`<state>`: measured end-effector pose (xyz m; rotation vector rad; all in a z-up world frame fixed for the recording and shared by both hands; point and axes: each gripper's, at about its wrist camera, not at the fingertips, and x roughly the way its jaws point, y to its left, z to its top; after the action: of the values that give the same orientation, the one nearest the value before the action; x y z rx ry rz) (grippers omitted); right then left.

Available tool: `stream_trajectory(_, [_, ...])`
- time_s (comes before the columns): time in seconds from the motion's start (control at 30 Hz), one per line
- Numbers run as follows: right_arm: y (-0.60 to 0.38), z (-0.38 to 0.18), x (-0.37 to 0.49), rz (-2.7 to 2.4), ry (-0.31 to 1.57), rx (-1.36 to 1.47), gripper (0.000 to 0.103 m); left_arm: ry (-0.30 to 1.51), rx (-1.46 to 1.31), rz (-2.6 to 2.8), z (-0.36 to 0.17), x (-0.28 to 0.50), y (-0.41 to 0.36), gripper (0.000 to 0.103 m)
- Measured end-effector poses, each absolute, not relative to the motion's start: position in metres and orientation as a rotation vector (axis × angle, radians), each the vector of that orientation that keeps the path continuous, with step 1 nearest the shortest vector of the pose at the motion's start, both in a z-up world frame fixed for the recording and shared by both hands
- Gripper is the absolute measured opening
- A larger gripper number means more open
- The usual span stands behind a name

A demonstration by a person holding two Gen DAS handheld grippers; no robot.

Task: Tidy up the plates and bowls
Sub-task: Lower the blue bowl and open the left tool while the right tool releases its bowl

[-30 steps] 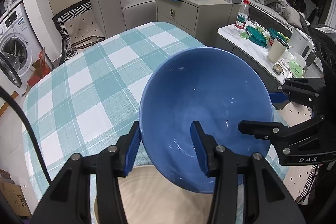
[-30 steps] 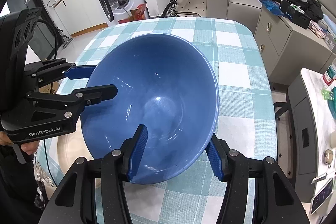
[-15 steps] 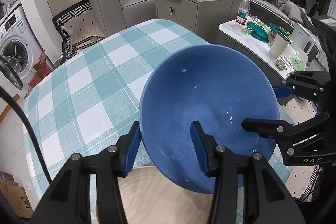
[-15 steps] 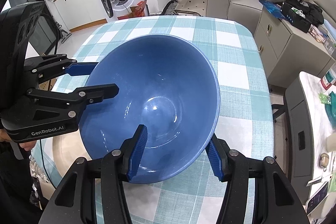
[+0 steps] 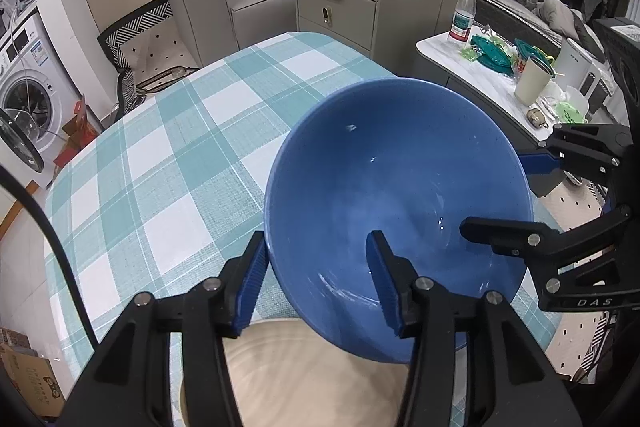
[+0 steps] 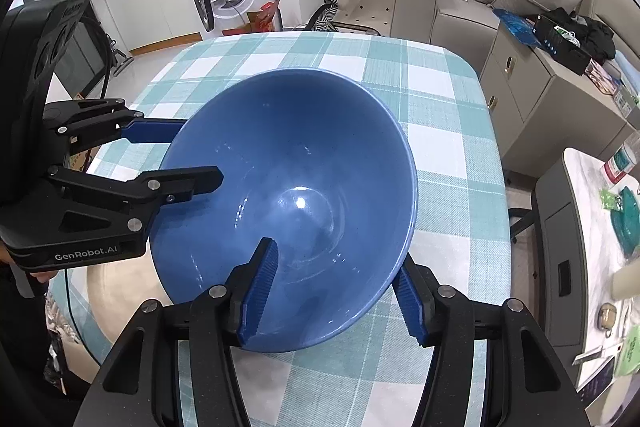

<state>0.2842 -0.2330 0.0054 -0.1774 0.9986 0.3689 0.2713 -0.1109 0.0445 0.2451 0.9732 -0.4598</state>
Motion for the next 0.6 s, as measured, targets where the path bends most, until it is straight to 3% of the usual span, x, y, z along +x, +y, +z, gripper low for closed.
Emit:
stream_trajectory(0.07, [-0.234,0.006,0.285,0.365,0.99,-0.175,0.059,0.966,0.236,-0.466,0.046,0.272,-0.11,0.06])
stream_trajectory(0.3, [-0.242,0.007,0.286,0.364,0.973,-0.155,0.067,0.954,0.202,-0.468,0.049,0.273,-0.104,0.065])
stream_trajectory(0.5, [-0.246,0.005,0.286,0.38,0.966,-0.133,0.08,0.956,0.162,-0.471,0.045,0.273,-0.095,0.067])
stream_trajectory(0.6, [-0.247,0.004,0.285,0.387,0.96,-0.125,0.084,0.95,0.146,-0.461,0.044,0.273,-0.091,0.073])
